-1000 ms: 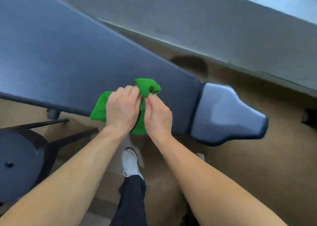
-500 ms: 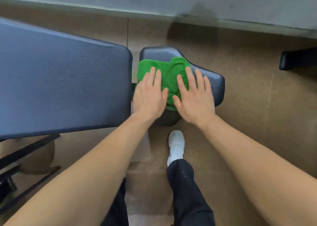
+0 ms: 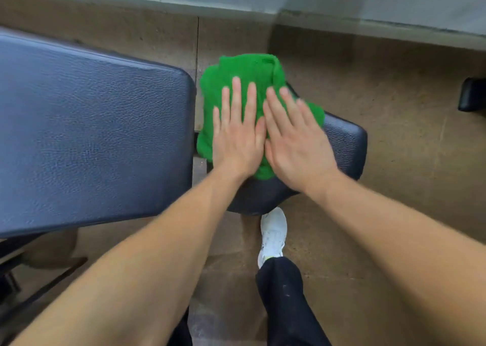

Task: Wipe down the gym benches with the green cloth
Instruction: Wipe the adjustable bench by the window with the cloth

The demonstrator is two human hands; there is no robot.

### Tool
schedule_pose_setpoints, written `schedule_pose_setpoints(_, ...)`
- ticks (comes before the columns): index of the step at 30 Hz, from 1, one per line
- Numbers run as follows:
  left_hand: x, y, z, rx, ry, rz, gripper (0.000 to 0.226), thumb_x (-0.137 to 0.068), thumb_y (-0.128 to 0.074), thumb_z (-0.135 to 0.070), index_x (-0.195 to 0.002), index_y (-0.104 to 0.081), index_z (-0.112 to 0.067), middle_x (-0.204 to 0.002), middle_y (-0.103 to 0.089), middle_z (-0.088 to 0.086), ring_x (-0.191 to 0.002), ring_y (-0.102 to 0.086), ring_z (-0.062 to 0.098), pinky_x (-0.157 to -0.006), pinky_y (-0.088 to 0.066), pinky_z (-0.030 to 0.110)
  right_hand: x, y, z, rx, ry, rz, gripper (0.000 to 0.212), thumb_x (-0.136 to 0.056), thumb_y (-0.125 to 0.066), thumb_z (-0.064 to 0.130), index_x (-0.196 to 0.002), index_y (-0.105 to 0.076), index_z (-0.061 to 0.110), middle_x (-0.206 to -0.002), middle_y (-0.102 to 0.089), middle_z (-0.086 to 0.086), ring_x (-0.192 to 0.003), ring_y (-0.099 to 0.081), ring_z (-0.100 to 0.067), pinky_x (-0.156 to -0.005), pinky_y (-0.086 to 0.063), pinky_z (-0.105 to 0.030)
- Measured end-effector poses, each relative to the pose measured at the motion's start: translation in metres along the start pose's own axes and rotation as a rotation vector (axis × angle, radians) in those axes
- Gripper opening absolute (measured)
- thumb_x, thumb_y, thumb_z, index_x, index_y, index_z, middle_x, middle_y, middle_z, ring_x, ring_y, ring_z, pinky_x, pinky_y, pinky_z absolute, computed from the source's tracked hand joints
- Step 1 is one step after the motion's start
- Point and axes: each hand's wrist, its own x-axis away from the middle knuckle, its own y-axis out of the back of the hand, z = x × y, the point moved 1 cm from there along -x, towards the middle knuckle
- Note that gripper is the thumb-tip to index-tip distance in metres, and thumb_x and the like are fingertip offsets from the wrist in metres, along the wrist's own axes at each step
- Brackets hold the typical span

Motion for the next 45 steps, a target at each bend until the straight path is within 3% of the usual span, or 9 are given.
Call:
schedule_pose_setpoints(5, 0.116, -0.026, 0.006, 0.007, 0.078, 0.101, 0.045, -0.1, -0.03, -0.033, -0.132, -0.048, -0.008, -0.138, -0.05, 0.022, -0.131, -0.044, 0.041, -0.113, -0.032, 0.054, 0.074, -0.024, 0.035, 0.019, 0.233, 0.151, 0.062, -0.1, -0.037, 0.034, -0.151, -0.032, 0.0, -0.159, -0.03, -0.016, -0.151, -0.015, -0.036, -0.123, -0.009, -0.047)
schedule_pose_setpoints(12, 0.011, -0.008, 0.013, 0.119, 0.173, -0.057, 0.062, -0.102, -0.018, -0.041, -0.152, -0.032, -0.007, -0.152, -0.035, 0.026, -0.141, -0.032, 0.042, -0.116, -0.026, 0.052, -0.028, 0.0, 0.003, 0.053, 0.19, 0.028, 0.063, -0.1, -0.033, 0.035, -0.153, -0.029, 0.001, -0.16, -0.028, -0.016, -0.15, -0.018, -0.035, -0.122, -0.017, -0.048)
schedule_pose_setpoints(15, -0.053, 0.002, 0.029, 0.274, 0.181, -0.132, 0.064, -0.1, -0.016, -0.045, -0.151, -0.036, -0.012, -0.15, -0.038, 0.021, -0.136, -0.04, 0.036, -0.115, -0.03, 0.045, -0.084, 0.009, -0.005, 0.019, 0.132, 0.028, 0.058, -0.1, -0.029, 0.032, -0.146, -0.039, -0.002, -0.15, -0.041, -0.023, -0.138, -0.037, -0.042, -0.113, -0.032, -0.052)
schedule_pose_setpoints(19, -0.098, 0.02, 0.016, 0.055, 0.081, -0.042, 0.058, -0.097, -0.008, -0.044, -0.115, -0.059, -0.021, -0.119, -0.06, 0.006, -0.109, -0.054, 0.033, -0.091, -0.035, 0.043, -0.101, 0.021, -0.025, -0.114, 0.019, -0.042, 0.035, -0.099, -0.039, 0.032, -0.116, -0.054, 0.005, -0.113, -0.057, -0.02, -0.095, -0.06, -0.042, -0.073, -0.047, -0.046)
schedule_pose_setpoints(23, -0.089, 0.036, -0.042, -0.105, -0.1, -0.034, 0.039, -0.098, -0.032, -0.038, -0.092, -0.067, -0.024, -0.1, -0.068, 0.002, -0.097, -0.059, 0.031, -0.088, -0.036, 0.042, -0.052, 0.021, -0.057, -0.244, -0.207, 0.054, 0.037, -0.103, -0.028, 0.036, -0.113, -0.052, 0.009, -0.117, -0.061, -0.018, -0.1, -0.063, -0.043, -0.08, -0.046, -0.048)
schedule_pose_setpoints(27, -0.045, 0.028, -0.092, -0.084, -0.321, -0.048, 0.037, -0.097, -0.037, -0.034, -0.084, -0.07, -0.023, -0.092, -0.071, 0.0, -0.094, -0.06, 0.027, -0.107, -0.031, 0.044, 0.018, 0.031, -0.083, -0.123, -0.227, 0.026, 0.035, -0.102, -0.035, 0.037, -0.108, -0.057, 0.01, -0.106, -0.064, -0.015, -0.091, -0.064, -0.04, -0.07, -0.049, -0.043)
schedule_pose_setpoints(33, -0.055, 0.023, -0.076, -0.015, -0.511, -0.112, 0.037, -0.1, -0.037, -0.033, -0.081, -0.067, -0.021, -0.084, -0.067, 0.001, -0.085, -0.058, 0.027, -0.098, -0.037, 0.04, 0.016, 0.028, -0.076, 0.033, -0.151, -0.008, 0.018, -0.088, -0.055, 0.021, -0.082, -0.062, 0.006, -0.075, -0.064, -0.016, -0.063, -0.06, -0.036, -0.053, -0.046, -0.037)
schedule_pose_setpoints(39, -0.101, 0.029, -0.021, 0.008, -0.183, -0.119, 0.051, -0.093, -0.02, -0.041, -0.091, -0.067, -0.021, -0.097, -0.066, 0.007, -0.09, -0.058, 0.034, -0.079, -0.039, 0.044, -0.065, 0.016, -0.039, -0.158, -0.251, -0.006, 0.039, -0.103, -0.029, 0.035, -0.123, -0.051, 0.009, -0.121, -0.061, -0.014, -0.103, -0.063, -0.038, -0.072, -0.043, -0.042)
schedule_pose_setpoints(45, -0.105, 0.025, 0.001, 0.168, 0.231, -0.135, 0.049, -0.097, -0.023, -0.037, -0.1, -0.067, -0.016, -0.109, -0.064, 0.012, -0.105, -0.053, 0.035, -0.087, -0.038, 0.043, -0.105, 0.019, -0.037, -0.327, -0.134, 0.073, 0.039, -0.104, -0.026, 0.038, -0.128, -0.049, 0.017, -0.132, -0.05, -0.007, -0.12, -0.049, -0.035, -0.091, -0.043, -0.047)
